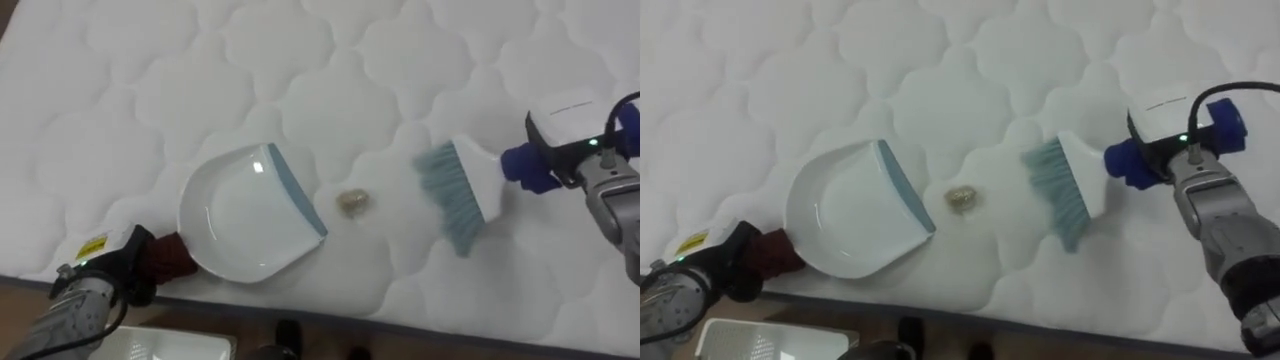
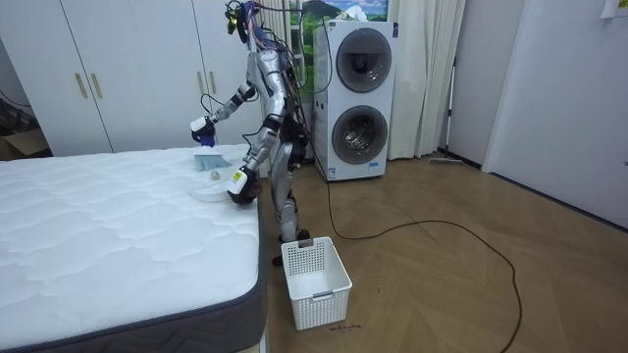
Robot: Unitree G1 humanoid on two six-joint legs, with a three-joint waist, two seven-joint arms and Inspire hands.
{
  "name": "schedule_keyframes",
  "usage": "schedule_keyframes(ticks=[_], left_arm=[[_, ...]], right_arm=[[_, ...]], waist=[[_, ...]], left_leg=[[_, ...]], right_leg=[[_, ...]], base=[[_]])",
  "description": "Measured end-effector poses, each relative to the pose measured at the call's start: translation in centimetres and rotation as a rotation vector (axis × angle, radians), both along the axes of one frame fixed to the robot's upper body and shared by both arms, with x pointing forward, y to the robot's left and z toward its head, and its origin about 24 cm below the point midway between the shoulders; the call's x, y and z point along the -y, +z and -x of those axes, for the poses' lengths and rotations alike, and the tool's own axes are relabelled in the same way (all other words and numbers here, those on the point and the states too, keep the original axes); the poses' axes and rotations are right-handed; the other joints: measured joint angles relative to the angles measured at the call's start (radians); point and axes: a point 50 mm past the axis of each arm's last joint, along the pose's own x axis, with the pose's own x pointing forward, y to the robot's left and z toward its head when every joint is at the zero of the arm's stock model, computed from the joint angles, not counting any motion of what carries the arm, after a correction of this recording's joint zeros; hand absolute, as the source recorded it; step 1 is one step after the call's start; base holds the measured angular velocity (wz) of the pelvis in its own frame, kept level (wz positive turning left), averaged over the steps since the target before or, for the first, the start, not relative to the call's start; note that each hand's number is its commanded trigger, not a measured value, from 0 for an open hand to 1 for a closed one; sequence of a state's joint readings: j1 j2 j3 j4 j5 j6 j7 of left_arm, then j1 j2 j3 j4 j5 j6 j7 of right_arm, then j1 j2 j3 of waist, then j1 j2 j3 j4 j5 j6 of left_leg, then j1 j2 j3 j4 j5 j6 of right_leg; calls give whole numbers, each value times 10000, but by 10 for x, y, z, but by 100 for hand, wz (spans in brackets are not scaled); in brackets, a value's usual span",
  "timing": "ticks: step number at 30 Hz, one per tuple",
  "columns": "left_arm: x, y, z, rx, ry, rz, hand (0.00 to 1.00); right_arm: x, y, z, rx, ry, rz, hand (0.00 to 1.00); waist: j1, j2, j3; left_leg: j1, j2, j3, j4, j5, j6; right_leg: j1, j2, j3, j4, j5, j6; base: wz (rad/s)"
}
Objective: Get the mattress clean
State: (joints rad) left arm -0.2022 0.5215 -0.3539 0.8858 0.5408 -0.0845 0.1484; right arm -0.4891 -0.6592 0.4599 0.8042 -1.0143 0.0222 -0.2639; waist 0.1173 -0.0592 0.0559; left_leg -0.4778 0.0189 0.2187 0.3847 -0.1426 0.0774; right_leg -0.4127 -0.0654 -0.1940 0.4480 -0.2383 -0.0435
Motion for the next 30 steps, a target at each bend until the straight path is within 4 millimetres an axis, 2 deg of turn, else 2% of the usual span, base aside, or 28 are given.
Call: schedule_keyframes(ticks=[5, 8, 11, 15, 24, 30], left_arm=[[2, -5, 5, -190, 194, 183, 100], [5, -9, 8, -379, 219, 278, 100], [5, -10, 7, -544, 323, 347, 100], [7, -12, 8, -775, 322, 455, 100], [9, -14, 11, -856, 339, 541, 100], [11, -16, 13, -1084, 274, 647, 100]], right_arm=[[-20, -15, 3, -400, 32, -1153, 100], [-29, -24, 6, -887, 57, -1377, 100], [-34, -27, 7, -1268, 24, -1506, 100], [-40, -29, 8, -1621, -31, -1662, 100], [-53, -34, 12, -2136, 210, -1975, 100], [-68, -45, 16, -3039, 511, -2035, 100]], waist=[[-37, 173, -42], [-24, 307, -113], [-22, 350, -139], [-38, 495, -229], [-58, 554, -240], [-42, 553, -240]], left_leg=[[24, 13, 10, -25, 7, -9], [0, 9, 9, -35, 4, -12], [0, 13, 10, -44, 3, -14], [6, 11, 19, -37, 4, -13], [31, 23, 27, -37, 7, -19], [104, 6, 25, -114, 7, -18]], right_leg=[[5, 15, -15, -10, 1, -2], [-12, 12, -23, -49, 2, -3], [-18, 19, -21, -73, 4, -6], [-11, 18, -18, -160, 14, -6], [17, 20, -35, -158, 23, -18], [96, 28, 8, -184, 38, -1]], base=[[0], [0], [0], [0], [0], [0]])
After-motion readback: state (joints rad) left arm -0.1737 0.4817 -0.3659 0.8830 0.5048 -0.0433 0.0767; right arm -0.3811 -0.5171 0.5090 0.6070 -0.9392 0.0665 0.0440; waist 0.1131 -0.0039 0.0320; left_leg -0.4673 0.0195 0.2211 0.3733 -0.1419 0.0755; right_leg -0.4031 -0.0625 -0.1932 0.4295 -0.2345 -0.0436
